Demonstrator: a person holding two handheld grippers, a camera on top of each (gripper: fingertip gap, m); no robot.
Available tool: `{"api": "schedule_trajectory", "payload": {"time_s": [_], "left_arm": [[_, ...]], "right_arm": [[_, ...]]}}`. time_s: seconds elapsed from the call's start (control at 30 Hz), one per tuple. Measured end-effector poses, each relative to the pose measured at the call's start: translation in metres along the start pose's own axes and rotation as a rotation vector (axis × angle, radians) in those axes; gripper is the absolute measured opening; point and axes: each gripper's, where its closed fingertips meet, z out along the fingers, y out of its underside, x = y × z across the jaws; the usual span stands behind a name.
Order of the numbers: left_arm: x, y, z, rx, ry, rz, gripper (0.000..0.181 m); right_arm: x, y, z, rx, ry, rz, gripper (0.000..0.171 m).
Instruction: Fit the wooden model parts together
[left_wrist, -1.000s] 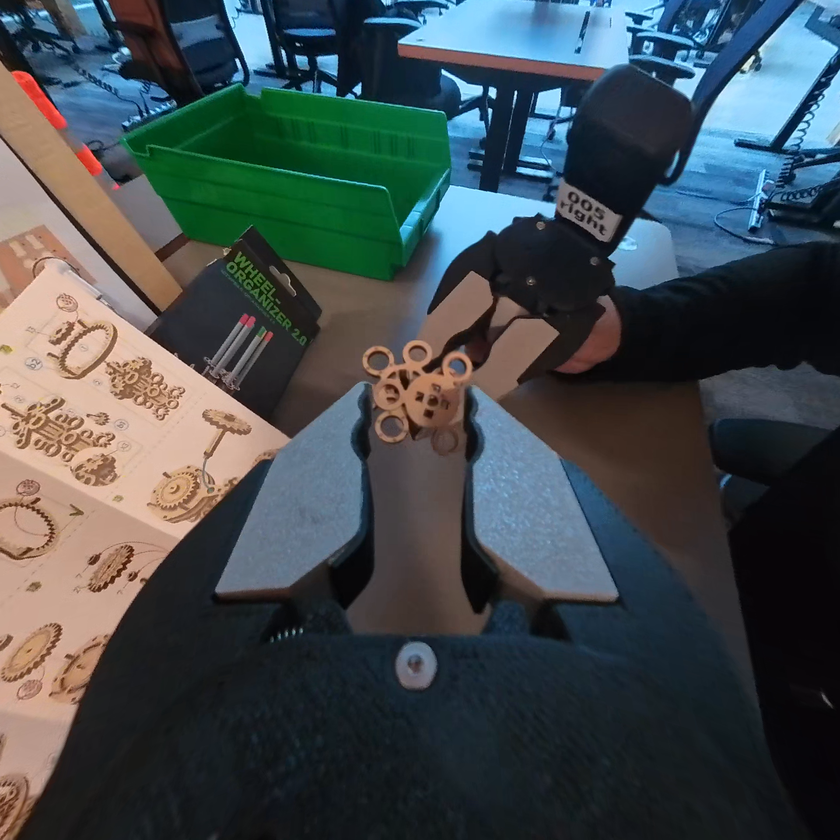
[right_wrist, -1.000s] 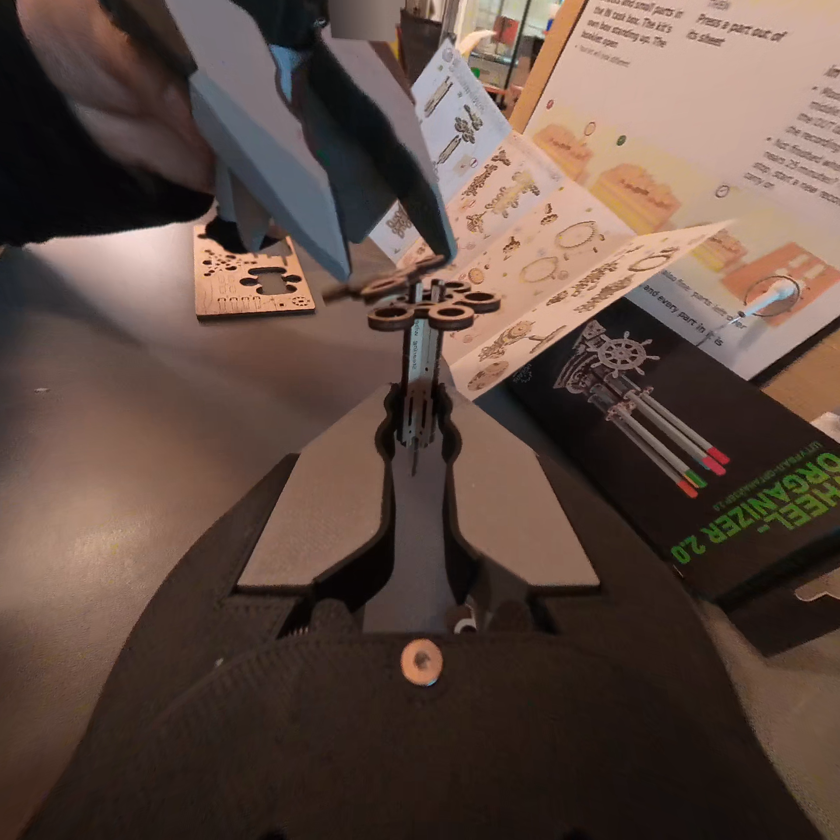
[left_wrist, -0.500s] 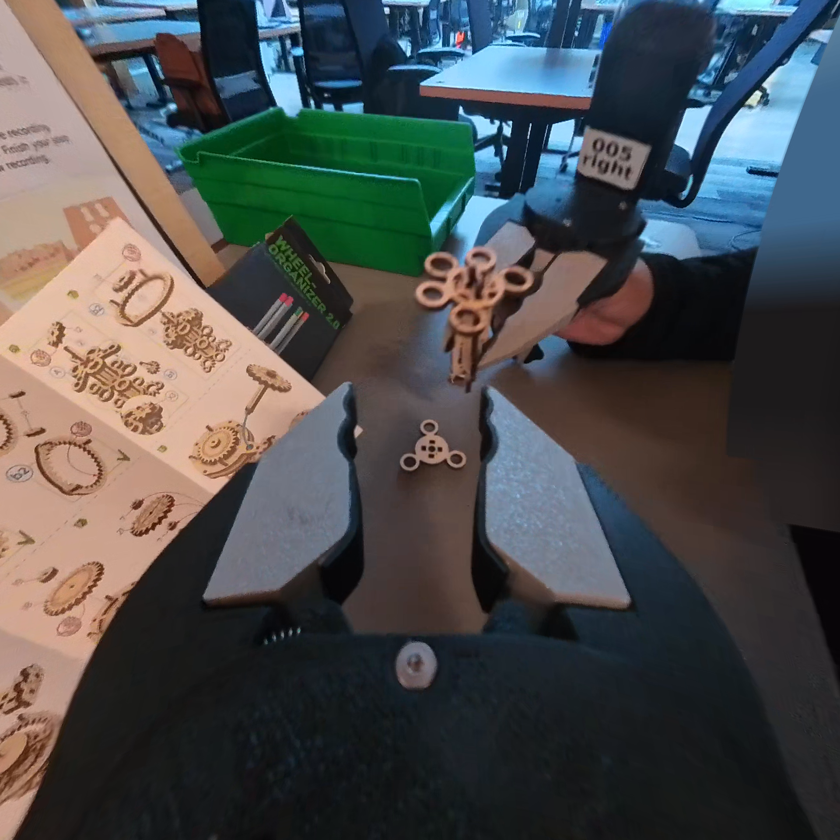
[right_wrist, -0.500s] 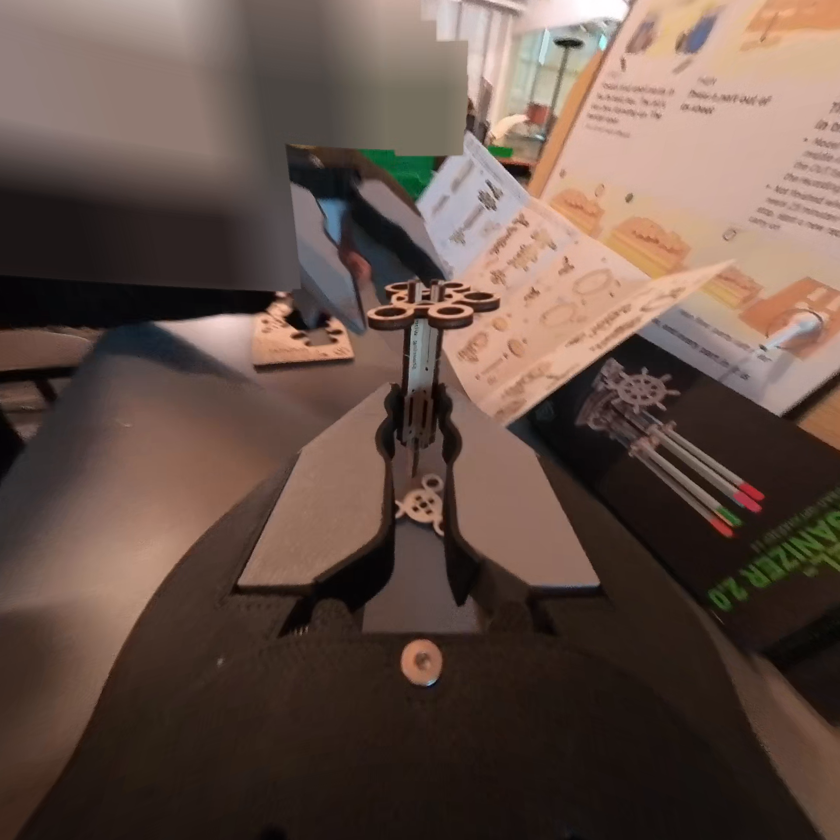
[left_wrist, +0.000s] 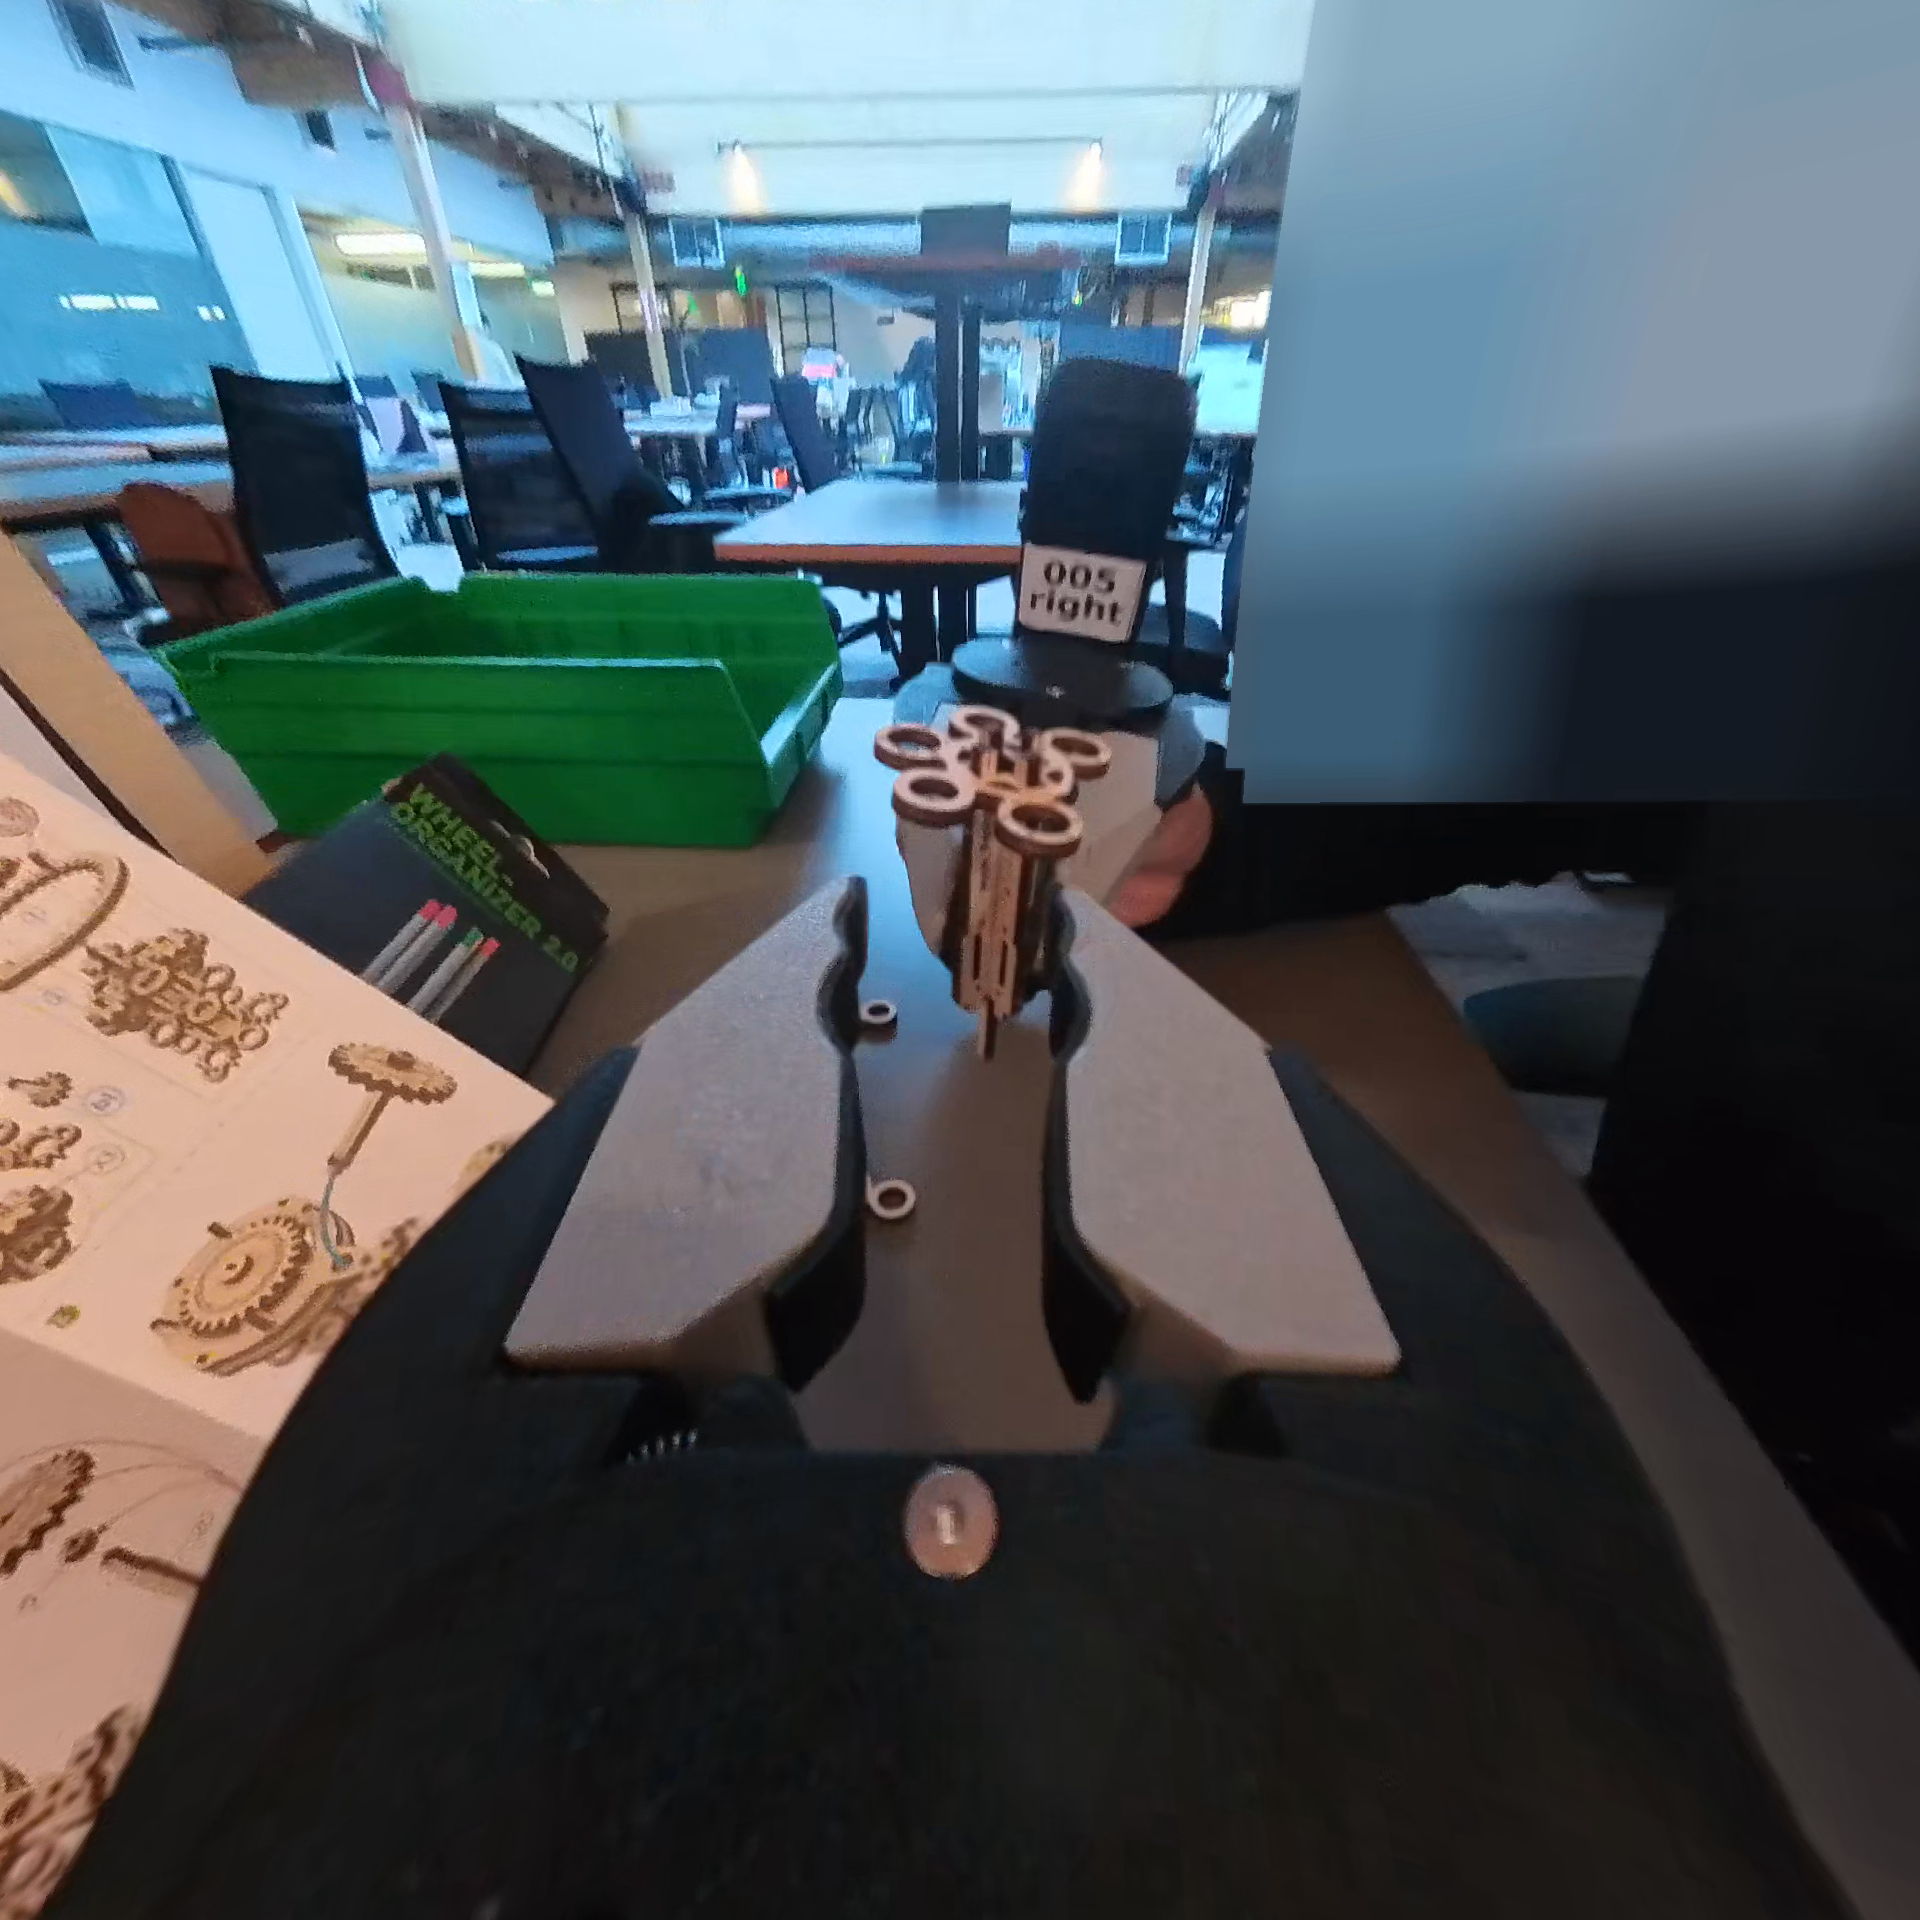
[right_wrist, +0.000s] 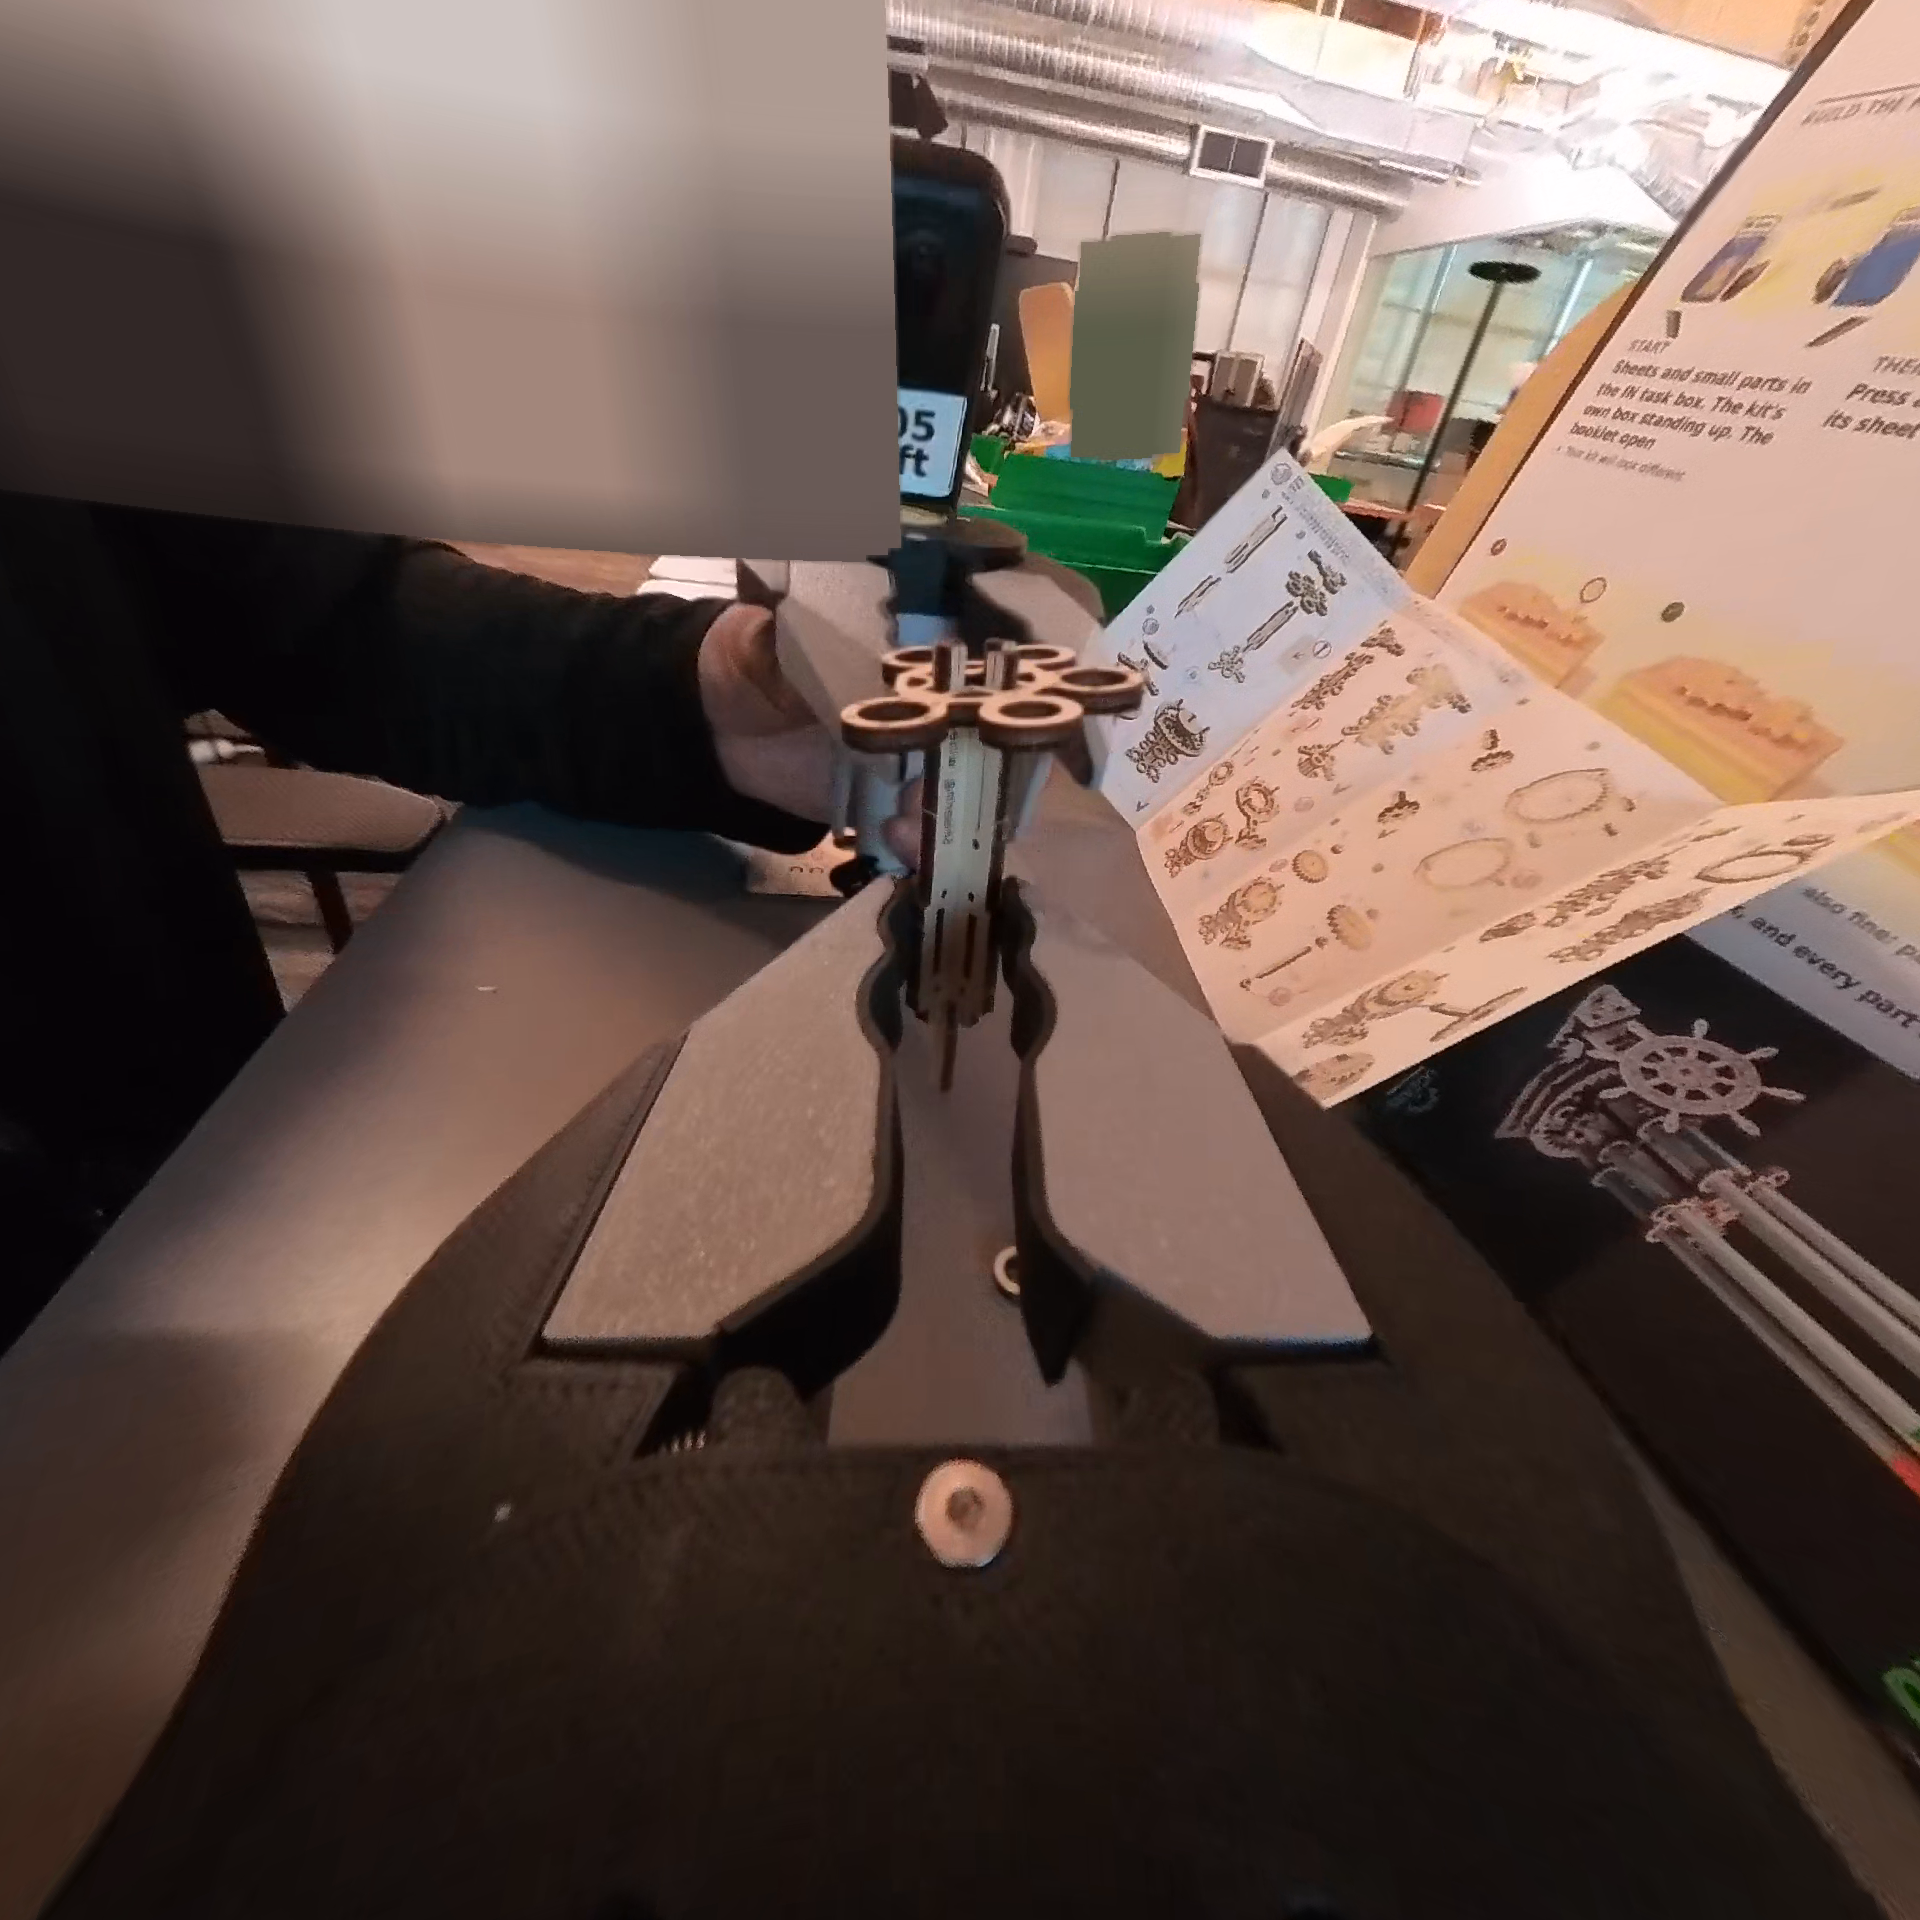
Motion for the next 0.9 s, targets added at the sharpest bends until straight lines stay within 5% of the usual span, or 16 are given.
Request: {"api": "schedule_trajectory", "payload": {"time_s": [0.17, 0.3, 0.5, 0.67, 0.9], "left_arm": [[0.010, 0.010, 0.014, -0.045, 0.034, 0.010, 0.042], [0.018, 0.007, 0.016, -0.023, 0.087, 0.022, 0.012], [0.014, 0.010, 0.008, -0.059, 0.024, 0.134, 0.012], [-0.010, 0.017, -0.014, -0.092, -0.042, 0.074, 0.012], [-0.004, 0.049, -0.024, -0.214, -0.008, 0.146, 0.012]], "right_arm": [[-0.006, 0.003, 0.003, -0.016, -0.029, 0.000, 0.012], [-0.011, 0.005, 0.006, -0.028, -0.046, -0.004, 0.013], [-0.008, 0.011, 0.002, -0.062, -0.061, 0.021, 0.017], [0.026, 0.038, -0.025, -0.281, 0.072, 0.001, 0.040], [0.017, 0.081, -0.040, -0.566, -0.021, 0.119, 0.032]]}}
